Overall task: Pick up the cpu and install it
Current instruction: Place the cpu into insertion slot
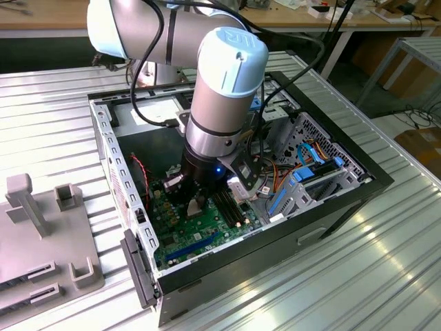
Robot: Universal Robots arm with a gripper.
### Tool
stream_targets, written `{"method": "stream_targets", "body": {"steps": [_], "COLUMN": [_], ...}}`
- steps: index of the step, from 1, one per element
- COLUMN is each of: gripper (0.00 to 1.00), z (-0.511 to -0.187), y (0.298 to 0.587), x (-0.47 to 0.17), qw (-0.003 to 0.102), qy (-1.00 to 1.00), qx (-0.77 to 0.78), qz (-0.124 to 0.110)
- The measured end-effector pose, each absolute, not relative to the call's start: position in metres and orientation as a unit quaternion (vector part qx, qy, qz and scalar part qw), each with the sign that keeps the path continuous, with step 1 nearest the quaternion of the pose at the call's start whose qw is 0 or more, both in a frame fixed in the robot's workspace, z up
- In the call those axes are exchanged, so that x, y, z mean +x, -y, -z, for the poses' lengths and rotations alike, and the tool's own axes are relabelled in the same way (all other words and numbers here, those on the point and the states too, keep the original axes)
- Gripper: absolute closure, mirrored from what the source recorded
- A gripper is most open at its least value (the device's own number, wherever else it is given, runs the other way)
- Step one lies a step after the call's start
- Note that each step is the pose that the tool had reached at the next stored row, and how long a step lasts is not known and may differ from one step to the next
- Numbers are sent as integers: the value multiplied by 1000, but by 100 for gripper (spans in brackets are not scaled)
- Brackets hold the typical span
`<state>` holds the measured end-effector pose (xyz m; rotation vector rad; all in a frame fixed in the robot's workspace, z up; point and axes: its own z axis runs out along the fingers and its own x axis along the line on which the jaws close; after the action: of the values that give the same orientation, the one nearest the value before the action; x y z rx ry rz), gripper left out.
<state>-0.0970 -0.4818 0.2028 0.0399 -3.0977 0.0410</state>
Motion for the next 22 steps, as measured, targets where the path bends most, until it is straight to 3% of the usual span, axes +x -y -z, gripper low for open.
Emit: {"method": "stream_targets", "body": {"steps": [22], "gripper": [56], "z": [-200], "y": [482], "x": [-96], "qw": [22], "qy": [1000], "qx": [11], "qz": [-13]}}
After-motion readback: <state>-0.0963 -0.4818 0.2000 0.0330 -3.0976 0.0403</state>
